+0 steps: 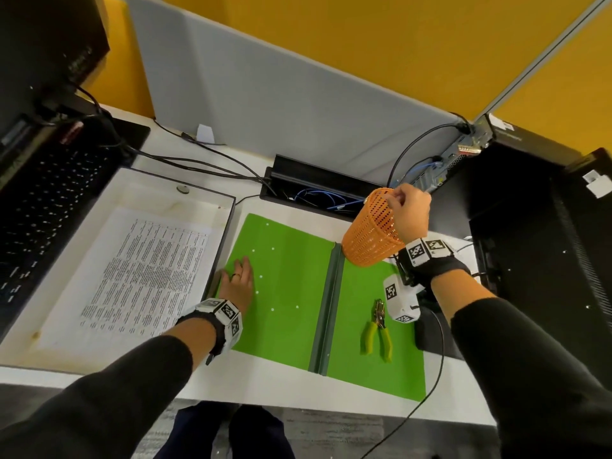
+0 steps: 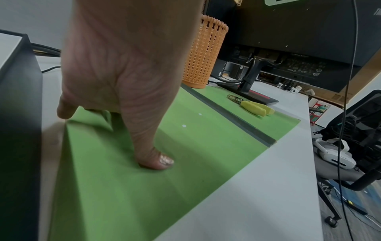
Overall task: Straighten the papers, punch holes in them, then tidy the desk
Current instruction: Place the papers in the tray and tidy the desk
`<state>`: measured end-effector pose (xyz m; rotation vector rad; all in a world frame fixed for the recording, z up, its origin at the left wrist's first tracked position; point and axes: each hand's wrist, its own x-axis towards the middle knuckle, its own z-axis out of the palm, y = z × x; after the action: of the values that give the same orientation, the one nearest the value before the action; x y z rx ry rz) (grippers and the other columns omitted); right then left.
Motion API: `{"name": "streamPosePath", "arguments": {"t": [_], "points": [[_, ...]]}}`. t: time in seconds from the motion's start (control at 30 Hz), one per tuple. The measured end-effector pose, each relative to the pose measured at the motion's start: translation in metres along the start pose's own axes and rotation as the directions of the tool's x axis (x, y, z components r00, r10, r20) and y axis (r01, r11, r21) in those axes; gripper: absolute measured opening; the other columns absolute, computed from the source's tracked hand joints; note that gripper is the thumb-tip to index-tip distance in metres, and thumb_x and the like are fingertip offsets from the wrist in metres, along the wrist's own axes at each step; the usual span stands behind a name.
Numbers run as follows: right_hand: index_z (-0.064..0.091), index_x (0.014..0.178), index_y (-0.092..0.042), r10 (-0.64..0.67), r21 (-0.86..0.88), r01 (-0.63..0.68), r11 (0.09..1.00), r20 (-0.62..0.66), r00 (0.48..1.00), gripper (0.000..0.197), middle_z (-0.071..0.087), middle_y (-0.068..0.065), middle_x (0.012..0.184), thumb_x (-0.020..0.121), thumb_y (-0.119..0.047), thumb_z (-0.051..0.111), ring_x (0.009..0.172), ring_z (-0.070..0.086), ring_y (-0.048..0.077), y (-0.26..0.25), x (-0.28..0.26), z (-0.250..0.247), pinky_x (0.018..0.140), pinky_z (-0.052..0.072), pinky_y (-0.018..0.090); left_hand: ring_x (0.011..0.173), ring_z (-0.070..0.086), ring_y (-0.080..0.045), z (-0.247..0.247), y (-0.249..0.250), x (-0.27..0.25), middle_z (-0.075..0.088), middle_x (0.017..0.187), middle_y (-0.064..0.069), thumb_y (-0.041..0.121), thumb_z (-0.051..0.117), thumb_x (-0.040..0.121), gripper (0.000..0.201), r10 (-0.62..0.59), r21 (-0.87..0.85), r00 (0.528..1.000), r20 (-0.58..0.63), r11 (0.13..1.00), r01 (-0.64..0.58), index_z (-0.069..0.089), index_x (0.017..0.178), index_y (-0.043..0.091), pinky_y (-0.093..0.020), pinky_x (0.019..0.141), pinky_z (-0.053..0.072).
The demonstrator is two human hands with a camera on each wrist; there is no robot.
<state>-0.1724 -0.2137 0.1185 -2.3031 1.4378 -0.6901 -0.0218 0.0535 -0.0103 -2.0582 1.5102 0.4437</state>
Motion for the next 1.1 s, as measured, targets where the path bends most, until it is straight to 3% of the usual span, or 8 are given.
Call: {"name": "streamPosePath", "arguments": {"t": [0.13,0.33,0.43,0.63,0.97,1.1], "points": [[0.065,0.079,-0.001,-0.213,0.073,0.205,0.976,0.128,0.969,0.006,0.061,0.009,0.076,0.082,-0.006,0.064,0.069,0.052,0.016,-0.031,-0.02,0.04,0.059,0.035,0.018,0.146,0.005,-0.035,-0.003,0.0,-0.001,-0.01,0.156,-0.025,0.035,0.047,0.097,0.085,-0.002,-0.021,1.0,0.0,1.0,0.002,-0.008,0.149,-0.006,-0.048,0.113,0.025],[0.071,0.079,-0.001,-0.255,0.133,0.219,0.967,0.405,0.878,0.008,0.067,0.018,0.083,0.08,-0.001,0.063,0.078,0.062,0.03,-0.036,-0.057,0.129,0.073,0.05,0.039,0.146,0.004,-0.035,0.0,0.0,0.004,-0.01,0.156,-0.024,0.034,0.049,0.096,0.087,-0.011,-0.057,1.0,0.011,0.998,0.012,-0.007,0.149,-0.005,-0.049,0.113,0.025],[0.071,0.086,0.0,-0.237,0.101,0.215,0.971,0.488,0.84,0.009,0.068,0.018,0.09,0.082,-0.003,0.063,0.082,0.062,0.03,-0.033,-0.073,0.161,0.076,0.051,0.037,0.145,0.006,-0.034,0.003,0.001,0.01,-0.008,0.157,-0.023,0.031,0.046,0.098,0.081,-0.034,-0.105,0.999,0.011,0.994,0.035,-0.006,0.15,-0.004,-0.05,0.112,0.026],[0.071,0.096,-0.005,-0.215,0.045,0.229,0.972,0.561,0.799,0.015,0.068,0.014,0.1,0.083,-0.004,0.063,0.089,0.063,0.028,-0.029,-0.086,0.199,0.082,0.052,0.04,0.145,0.007,-0.036,0.001,0.0,0.013,-0.007,0.156,-0.024,0.029,0.053,0.094,0.089,-0.02,-0.139,1.0,0.011,0.99,0.021,-0.006,0.149,-0.006,-0.049,0.113,0.025],[0.07,0.093,0.0,-0.147,0.045,0.148,0.988,0.559,0.816,0.013,0.067,0.016,0.098,0.082,-0.005,0.065,0.089,0.064,0.028,-0.029,-0.086,0.22,0.086,0.052,0.04,0.146,0.002,-0.035,0.003,-0.005,0.013,-0.01,0.157,-0.022,0.018,0.049,0.096,0.081,-0.007,-0.276,1.0,0.009,0.961,0.01,-0.007,0.15,-0.004,-0.051,0.117,0.016],[0.069,0.092,0.004,-0.14,0.062,0.128,0.99,0.578,0.804,0.014,0.066,0.019,0.098,0.083,-0.006,0.064,0.089,0.063,0.03,-0.028,-0.084,0.22,0.084,0.05,0.033,0.146,0.0,-0.035,0.001,-0.006,0.013,-0.012,0.157,-0.022,0.02,0.052,0.094,0.086,0.003,-0.31,0.999,0.037,0.951,0.009,-0.01,0.149,-0.004,-0.051,0.117,0.011]]}}
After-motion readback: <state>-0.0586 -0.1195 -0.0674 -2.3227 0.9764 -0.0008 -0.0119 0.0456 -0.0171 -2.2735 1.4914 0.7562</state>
